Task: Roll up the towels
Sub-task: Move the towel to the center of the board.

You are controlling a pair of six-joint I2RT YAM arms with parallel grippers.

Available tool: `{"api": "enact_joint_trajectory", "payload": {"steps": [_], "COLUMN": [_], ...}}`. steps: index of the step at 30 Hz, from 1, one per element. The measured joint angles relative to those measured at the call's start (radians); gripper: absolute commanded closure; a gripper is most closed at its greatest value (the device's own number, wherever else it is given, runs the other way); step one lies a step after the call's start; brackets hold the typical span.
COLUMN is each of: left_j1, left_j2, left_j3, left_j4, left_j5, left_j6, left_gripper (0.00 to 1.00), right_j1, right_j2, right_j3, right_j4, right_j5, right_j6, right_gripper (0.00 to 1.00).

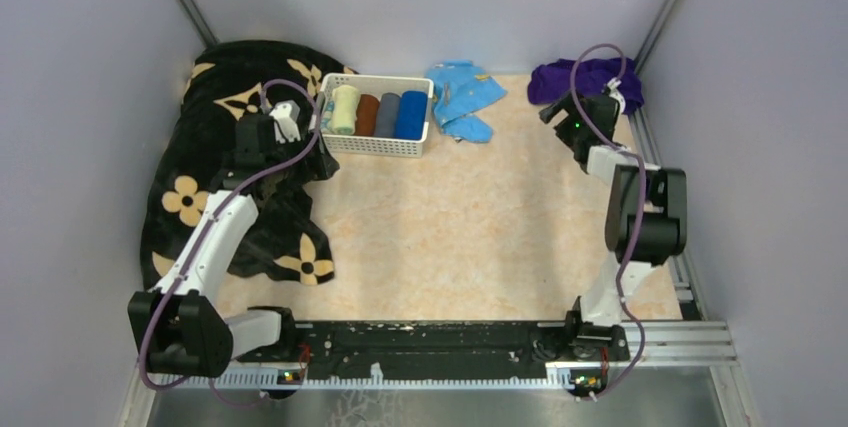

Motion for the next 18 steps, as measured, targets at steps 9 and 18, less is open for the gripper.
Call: {"api": "enact_joint_trajectory", "payload": {"steps": [9, 18], "left_j1": [0.000, 0.000], "left_j2": [-0.082, -0.077], "left_j3": [-0.098, -0.100], "left_j4": [0.085, 0.114], "left_j5": [-0.038, -0.033], "left_j6": [0.020, 0.038], "left_gripper": [0.08, 0.18], "right_j1": [-0.063, -0.068], "right_j2": [0.409, 0.735], "right_j3": [0.293, 0.639], "right_j4": [0.244, 0.314], "right_j5": [0.069, 0.158], "right_j6": [0.278, 0.488], "right_gripper": [0.16, 0.61]}}
